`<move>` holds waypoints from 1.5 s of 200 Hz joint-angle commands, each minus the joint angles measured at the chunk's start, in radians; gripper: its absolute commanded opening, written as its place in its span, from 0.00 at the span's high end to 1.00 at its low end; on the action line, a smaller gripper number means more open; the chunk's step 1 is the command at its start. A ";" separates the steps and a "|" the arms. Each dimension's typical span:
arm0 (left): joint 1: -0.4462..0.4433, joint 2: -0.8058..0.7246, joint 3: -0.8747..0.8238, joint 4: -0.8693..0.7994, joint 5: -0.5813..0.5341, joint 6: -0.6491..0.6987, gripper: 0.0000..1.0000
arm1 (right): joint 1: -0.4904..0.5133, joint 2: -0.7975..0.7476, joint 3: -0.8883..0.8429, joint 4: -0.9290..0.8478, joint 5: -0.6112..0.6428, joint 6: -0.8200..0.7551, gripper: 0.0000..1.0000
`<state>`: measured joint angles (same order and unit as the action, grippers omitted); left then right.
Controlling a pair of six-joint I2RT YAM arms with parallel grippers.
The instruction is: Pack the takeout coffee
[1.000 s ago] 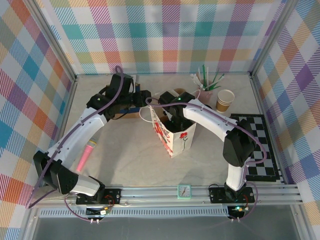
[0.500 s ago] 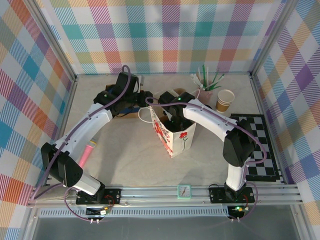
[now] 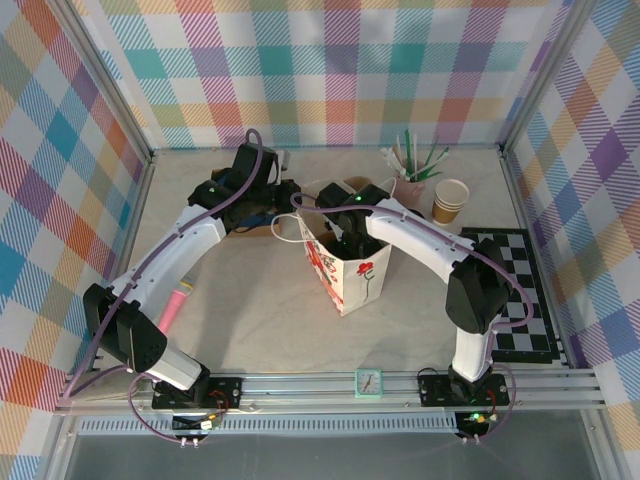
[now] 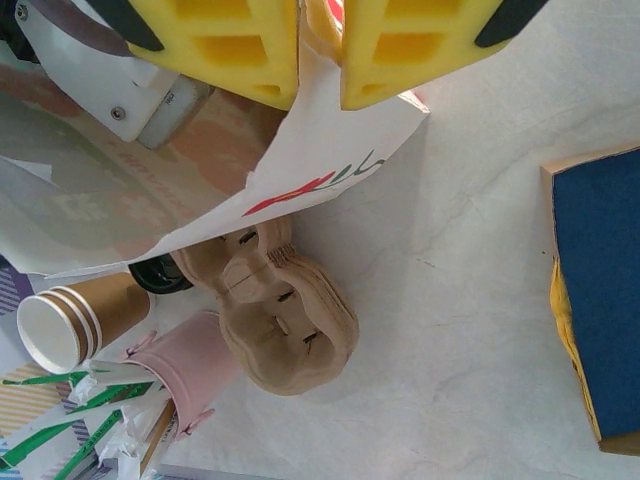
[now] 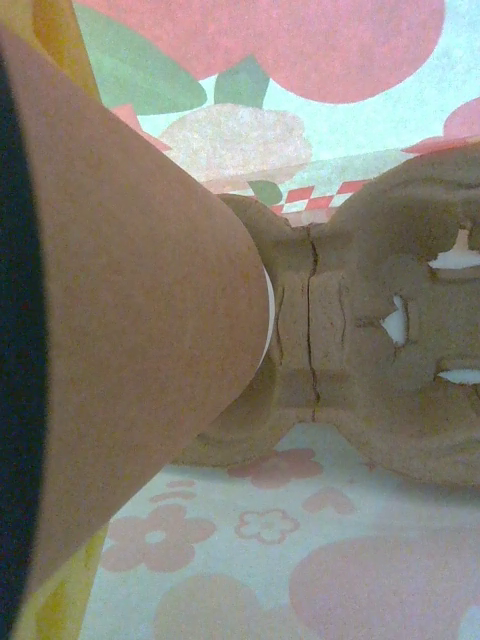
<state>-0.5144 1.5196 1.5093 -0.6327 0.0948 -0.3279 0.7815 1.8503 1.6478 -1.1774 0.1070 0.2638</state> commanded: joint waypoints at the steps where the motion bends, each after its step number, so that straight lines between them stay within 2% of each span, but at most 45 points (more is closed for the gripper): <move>1: -0.001 0.002 0.029 -0.039 -0.004 -0.002 0.83 | 0.017 -0.012 -0.011 -0.005 -0.018 0.013 0.60; 121: -0.038 -0.055 0.023 -0.037 -0.062 -0.037 0.81 | 0.048 0.015 -0.019 -0.010 -0.017 0.044 0.60; 300: -0.039 -0.104 0.009 -0.040 -0.101 -0.035 0.81 | 0.059 0.034 -0.029 -0.024 0.000 0.057 0.60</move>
<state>-0.5411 1.4631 1.5097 -0.6827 0.0017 -0.3515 0.8318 1.8572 1.6333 -1.1748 0.1040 0.3073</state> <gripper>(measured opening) 0.188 0.842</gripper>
